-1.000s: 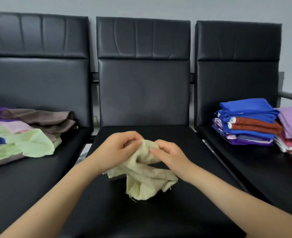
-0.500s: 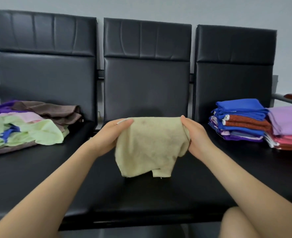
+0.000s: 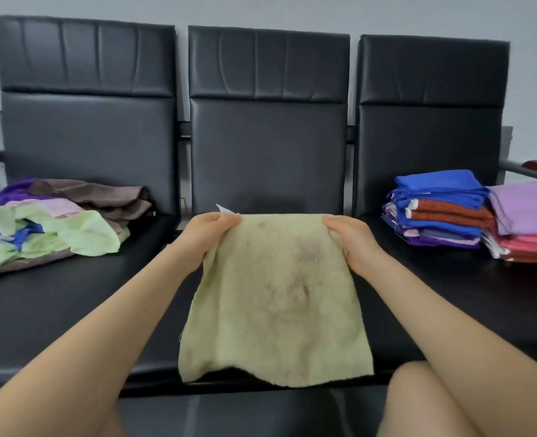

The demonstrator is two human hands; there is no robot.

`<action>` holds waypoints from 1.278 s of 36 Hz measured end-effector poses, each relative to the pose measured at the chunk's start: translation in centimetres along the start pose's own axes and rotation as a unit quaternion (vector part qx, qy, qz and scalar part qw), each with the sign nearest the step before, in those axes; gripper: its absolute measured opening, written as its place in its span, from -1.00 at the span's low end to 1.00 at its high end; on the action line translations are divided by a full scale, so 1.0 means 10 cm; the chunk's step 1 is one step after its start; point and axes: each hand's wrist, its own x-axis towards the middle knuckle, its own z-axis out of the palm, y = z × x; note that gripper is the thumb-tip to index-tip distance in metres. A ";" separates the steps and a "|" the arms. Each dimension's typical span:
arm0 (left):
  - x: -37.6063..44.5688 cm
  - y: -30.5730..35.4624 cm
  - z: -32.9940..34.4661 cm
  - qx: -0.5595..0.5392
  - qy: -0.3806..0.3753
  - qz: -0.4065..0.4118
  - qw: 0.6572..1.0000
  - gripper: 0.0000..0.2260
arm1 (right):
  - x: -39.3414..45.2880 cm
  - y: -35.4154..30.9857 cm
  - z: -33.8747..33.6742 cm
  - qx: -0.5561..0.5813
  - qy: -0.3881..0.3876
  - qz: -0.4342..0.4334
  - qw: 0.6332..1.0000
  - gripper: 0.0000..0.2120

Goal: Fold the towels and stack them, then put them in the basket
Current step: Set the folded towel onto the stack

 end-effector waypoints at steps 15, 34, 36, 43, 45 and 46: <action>0.68 -0.69 0.12 0.269 0.145 0.025 0.952 -0.83 | 0.64 0.64 0.21 -0.380 0.082 -0.069 0.919 -0.84; 0.08 -0.58 0.32 0.406 0.032 0.108 0.907 -0.82 | 0.11 0.57 0.07 -0.389 -0.123 -0.167 0.898 -0.85; -0.12 -0.51 0.36 0.338 -0.018 0.079 0.938 -0.83 | -0.02 0.54 0.04 -0.402 -0.152 -0.182 0.884 -0.92; -0.58 -0.58 0.41 0.327 -0.114 0.066 0.936 -0.88 | -0.41 0.49 -0.08 -0.471 -0.262 -0.173 0.825 -0.93; -0.66 -0.66 0.40 0.390 -0.130 0.098 0.906 -0.95 | -0.48 0.53 -0.11 -0.498 -0.291 -0.173 0.799 -0.89; -0.70 -0.69 0.40 0.410 -0.133 0.112 0.895 -0.95 | -0.51 0.55 -0.13 -0.514 -0.301 -0.181 0.783 -0.86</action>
